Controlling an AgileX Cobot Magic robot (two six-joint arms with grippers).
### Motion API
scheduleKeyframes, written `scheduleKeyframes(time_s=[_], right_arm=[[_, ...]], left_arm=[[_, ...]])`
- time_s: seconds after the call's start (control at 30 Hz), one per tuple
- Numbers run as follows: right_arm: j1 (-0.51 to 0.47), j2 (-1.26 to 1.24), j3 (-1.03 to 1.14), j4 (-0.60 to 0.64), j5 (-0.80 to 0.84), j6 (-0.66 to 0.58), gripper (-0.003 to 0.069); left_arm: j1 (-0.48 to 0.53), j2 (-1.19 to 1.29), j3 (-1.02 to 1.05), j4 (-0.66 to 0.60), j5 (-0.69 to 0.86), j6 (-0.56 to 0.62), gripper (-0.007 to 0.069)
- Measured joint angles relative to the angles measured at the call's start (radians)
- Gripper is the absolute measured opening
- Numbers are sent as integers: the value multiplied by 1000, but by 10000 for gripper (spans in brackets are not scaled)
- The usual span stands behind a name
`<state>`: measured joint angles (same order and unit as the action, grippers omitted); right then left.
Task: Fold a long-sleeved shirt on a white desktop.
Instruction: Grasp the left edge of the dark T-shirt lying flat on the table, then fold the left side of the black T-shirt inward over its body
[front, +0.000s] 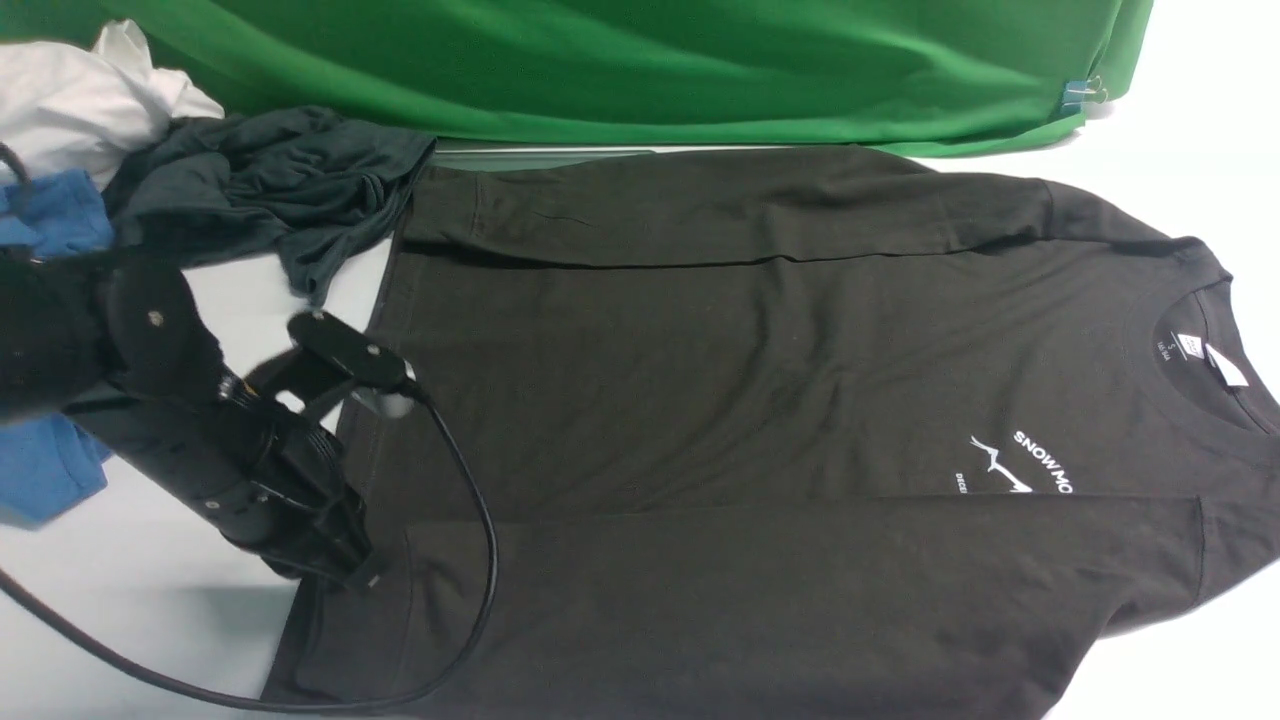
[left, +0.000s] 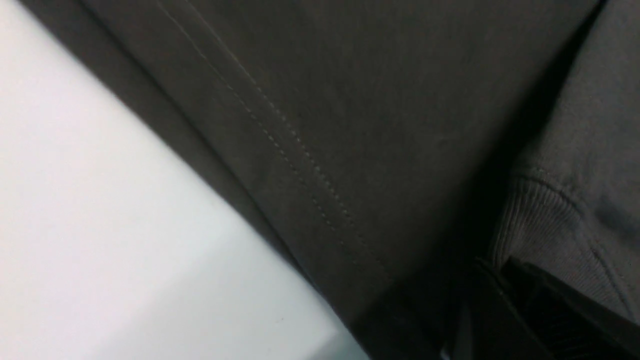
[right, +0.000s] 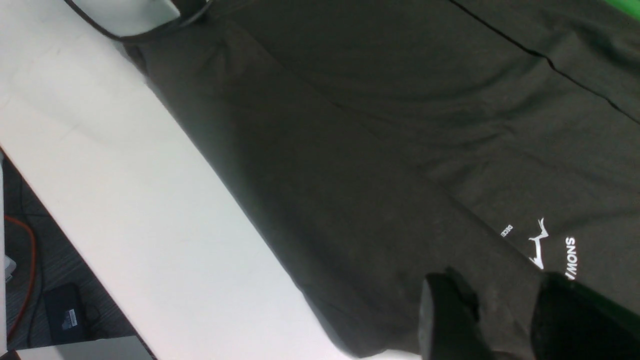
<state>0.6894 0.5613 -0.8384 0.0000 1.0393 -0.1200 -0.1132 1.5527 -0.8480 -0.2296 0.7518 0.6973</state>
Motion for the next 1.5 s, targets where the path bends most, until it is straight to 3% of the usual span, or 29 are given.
scheduleKeyframes(time_s=[0.3,0.7,1.07,1.33,1.5], right_arm=[[0,15,-1,0,-14,32,227],[0,232,-1,0,-21,32,223],[0,334,-4,-57,-107,27,223],[-39,586,-50,-53,-146,-77,239],[-127,772,-139,11,-167,-248,250]], left_arm=[[0,-88,0,-12,10,-18,39],[-6,-91,-3,-41,35,-19,39],[-34,-91,-156,-8,124,-69,39],[-34,-91,-197,-4,200,-74,39],[-34,-91,-197,-3,211,-74,39]])
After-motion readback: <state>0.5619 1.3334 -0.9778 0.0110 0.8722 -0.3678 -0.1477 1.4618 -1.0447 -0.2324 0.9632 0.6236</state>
